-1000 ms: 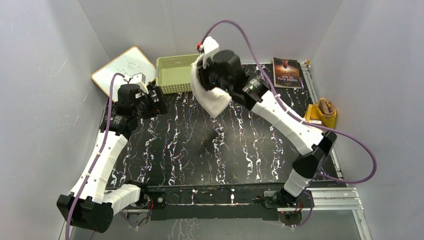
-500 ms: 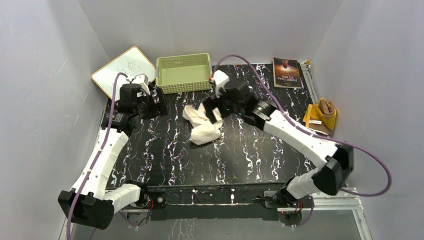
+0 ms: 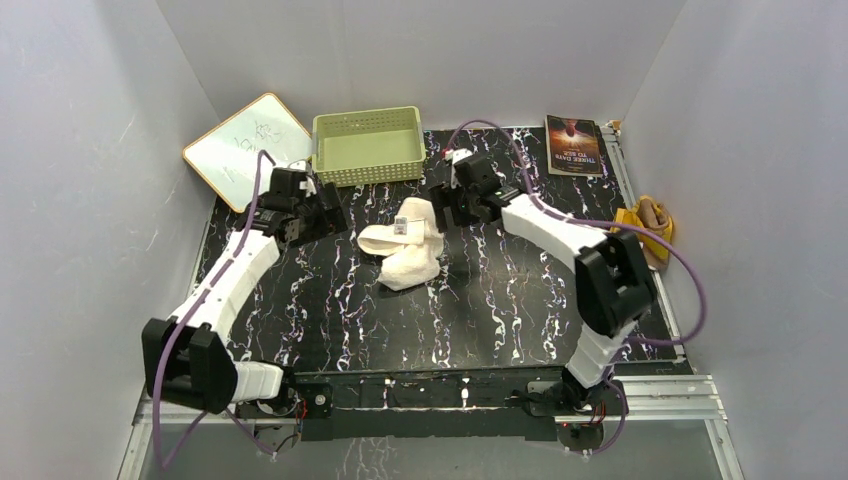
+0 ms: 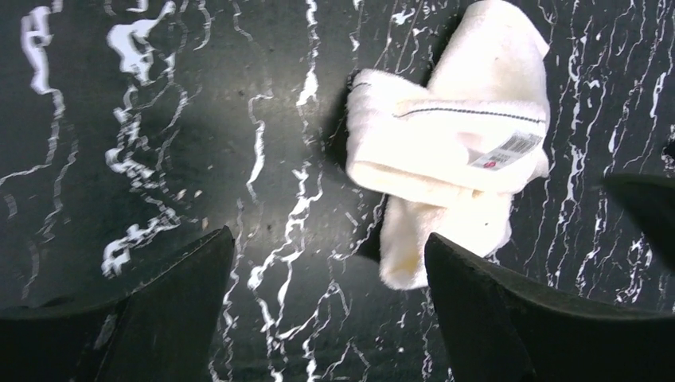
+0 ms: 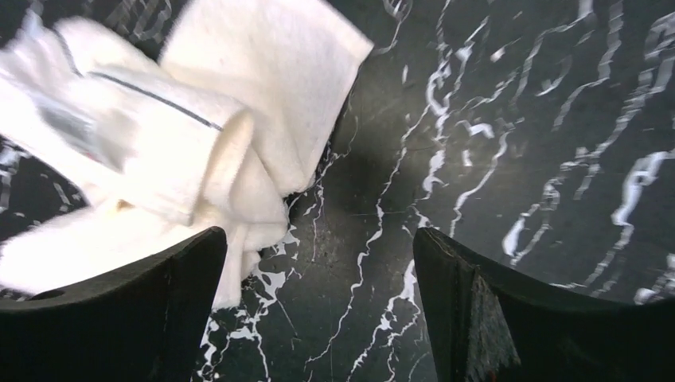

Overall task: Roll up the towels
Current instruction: Flatten out the towel at the center of the board.

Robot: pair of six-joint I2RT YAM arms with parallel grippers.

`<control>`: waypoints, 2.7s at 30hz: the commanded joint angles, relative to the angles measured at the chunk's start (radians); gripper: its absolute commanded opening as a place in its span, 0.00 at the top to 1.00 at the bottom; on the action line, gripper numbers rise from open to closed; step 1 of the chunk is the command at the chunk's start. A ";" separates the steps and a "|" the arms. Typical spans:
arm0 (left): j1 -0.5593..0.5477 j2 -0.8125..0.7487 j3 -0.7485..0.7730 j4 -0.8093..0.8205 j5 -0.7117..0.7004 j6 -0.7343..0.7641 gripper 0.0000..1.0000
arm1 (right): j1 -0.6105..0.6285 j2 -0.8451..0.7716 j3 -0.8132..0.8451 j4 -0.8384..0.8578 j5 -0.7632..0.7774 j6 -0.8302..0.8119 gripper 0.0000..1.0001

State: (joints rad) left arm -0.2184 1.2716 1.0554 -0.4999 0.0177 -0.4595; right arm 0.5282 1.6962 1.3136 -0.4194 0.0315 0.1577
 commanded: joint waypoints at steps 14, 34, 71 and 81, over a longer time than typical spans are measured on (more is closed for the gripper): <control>-0.410 0.310 0.133 0.236 -0.087 0.168 0.42 | -0.215 0.071 0.010 0.143 -0.377 0.109 0.16; -0.485 0.609 0.320 0.260 -0.213 0.252 0.26 | -0.298 -0.187 -0.341 0.256 -0.508 0.214 0.17; -0.319 -0.135 0.622 0.280 0.528 0.234 1.00 | -0.295 -0.214 -0.300 0.362 -0.415 0.254 0.18; -0.319 0.003 0.633 -0.080 -0.288 0.387 1.00 | -0.273 -0.241 -0.334 0.314 -0.380 0.196 0.17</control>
State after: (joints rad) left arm -0.5404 1.1629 1.6592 -0.3588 0.1104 -0.1257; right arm 0.2340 1.5040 0.9649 -0.1162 -0.3874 0.3954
